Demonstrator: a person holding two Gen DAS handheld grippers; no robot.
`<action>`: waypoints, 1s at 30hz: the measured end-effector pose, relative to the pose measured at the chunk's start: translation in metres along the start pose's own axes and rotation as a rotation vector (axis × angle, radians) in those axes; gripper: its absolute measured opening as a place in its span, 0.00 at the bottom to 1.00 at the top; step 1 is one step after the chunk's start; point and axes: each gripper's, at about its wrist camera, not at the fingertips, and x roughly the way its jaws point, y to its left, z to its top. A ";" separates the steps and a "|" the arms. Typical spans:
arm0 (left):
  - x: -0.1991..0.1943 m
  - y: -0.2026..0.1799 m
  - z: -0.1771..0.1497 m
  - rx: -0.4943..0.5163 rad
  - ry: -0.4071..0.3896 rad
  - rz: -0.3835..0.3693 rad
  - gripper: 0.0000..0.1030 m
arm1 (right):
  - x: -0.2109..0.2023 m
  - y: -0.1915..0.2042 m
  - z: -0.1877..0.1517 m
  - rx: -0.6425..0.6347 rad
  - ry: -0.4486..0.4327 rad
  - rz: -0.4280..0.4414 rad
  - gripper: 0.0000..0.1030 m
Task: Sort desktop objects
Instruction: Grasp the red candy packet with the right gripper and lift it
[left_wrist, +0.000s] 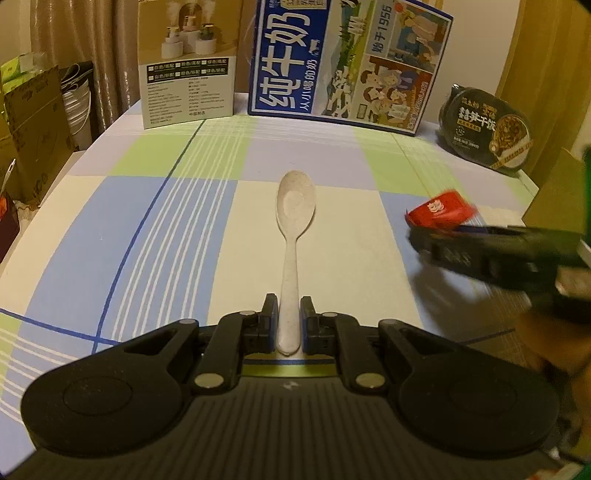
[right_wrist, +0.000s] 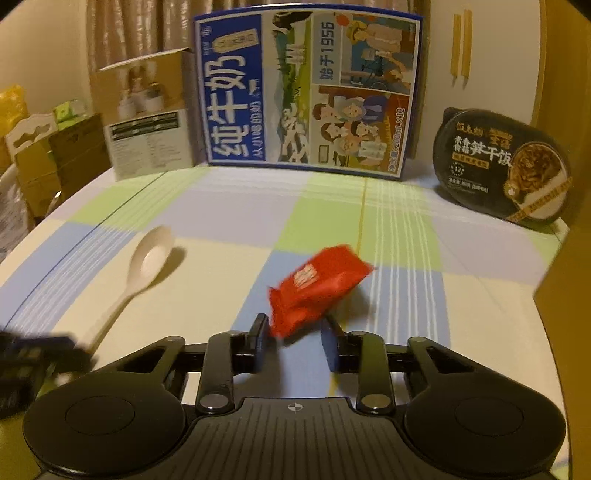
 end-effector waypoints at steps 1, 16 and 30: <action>-0.001 -0.002 -0.001 0.006 0.003 0.001 0.08 | -0.006 0.000 -0.005 -0.005 0.001 0.005 0.26; -0.016 -0.028 -0.019 0.106 0.027 -0.020 0.08 | -0.050 -0.008 -0.015 -0.053 -0.075 0.014 0.86; -0.001 -0.017 -0.006 0.037 -0.001 -0.048 0.08 | 0.032 -0.031 0.013 -0.100 -0.052 0.080 0.74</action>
